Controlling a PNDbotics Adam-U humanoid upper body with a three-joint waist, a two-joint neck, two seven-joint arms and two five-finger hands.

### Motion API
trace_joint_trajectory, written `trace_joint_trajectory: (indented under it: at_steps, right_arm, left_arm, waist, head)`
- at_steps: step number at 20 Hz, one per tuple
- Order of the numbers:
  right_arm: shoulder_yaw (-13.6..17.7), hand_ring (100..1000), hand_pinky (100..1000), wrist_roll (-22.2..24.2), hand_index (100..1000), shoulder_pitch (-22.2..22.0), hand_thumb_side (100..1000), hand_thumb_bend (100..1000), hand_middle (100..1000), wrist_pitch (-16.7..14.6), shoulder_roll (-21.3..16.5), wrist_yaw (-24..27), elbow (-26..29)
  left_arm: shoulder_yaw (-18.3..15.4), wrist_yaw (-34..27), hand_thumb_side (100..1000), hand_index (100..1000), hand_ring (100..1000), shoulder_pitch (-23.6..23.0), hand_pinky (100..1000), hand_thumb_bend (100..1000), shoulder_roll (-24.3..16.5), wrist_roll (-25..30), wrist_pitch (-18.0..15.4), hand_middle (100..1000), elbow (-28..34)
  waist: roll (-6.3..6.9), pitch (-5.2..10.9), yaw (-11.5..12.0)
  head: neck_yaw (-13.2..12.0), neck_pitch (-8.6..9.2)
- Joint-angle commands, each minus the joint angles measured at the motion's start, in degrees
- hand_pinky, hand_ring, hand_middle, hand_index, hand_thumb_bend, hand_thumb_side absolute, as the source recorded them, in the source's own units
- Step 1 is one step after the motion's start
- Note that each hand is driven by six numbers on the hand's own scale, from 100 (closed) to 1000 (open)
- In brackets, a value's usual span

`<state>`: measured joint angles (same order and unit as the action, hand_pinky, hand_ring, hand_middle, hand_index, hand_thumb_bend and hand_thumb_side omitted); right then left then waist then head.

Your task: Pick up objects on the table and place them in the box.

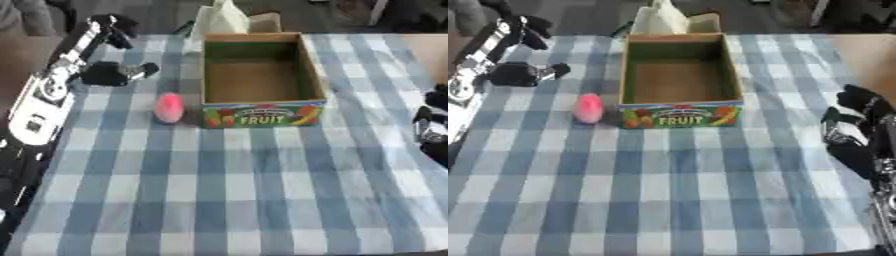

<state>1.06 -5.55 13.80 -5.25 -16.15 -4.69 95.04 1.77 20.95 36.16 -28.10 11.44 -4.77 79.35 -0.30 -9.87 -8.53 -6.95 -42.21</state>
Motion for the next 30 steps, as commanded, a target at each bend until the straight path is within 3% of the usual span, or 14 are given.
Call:
trace_joint_trajectory:
  at_steps: [1,6,14,23,30]
  right_arm:
    - [0.34,817,735,-0.03,829,0.56,100,100,726,-0.02,-0.92,0.25,1.07]
    - [0.30,817,735,0.01,828,0.57,100,100,726,-0.02,-0.89,0.28,1.06]
    - [0.17,818,735,0.17,828,0.52,100,100,726,-0.03,-0.80,0.36,0.98]
    - [0.13,818,735,0.25,828,0.50,100,100,726,-0.05,-0.76,0.45,0.95]
    - [0.12,818,735,0.28,828,0.45,100,100,726,-0.04,-0.75,0.47,0.90]
  left_arm:
    - [0.36,2.22,272,801,620,1.75,697,649,-2.15,0.51,-0.13,640,0.20]
    - [1.16,3.82,271,806,633,2.70,703,665,-2.40,1.03,-0.18,656,-0.50]
    - [3.24,11.57,266,806,645,6.56,705,714,-1.92,5.47,-1.09,675,-3.68]
    - [4.51,21.18,261,796,648,8.26,705,721,0.39,6.86,-4.08,673,-8.40]
    - [5.71,23.97,270,792,648,8.58,704,733,0.60,8.27,-6.48,668,-11.18]
  waist:
    - [-0.03,0.93,-0.10]
    - [-0.06,0.93,-0.19]
    - [-0.14,1.00,-0.35]
    - [-0.18,0.97,-0.50]
    - [-0.14,0.97,-0.56]
  head:
    - [-0.13,0.51]
    - [0.01,0.50]
    - [-0.04,0.62]
    - [-0.17,0.60]
    - [-0.19,0.48]
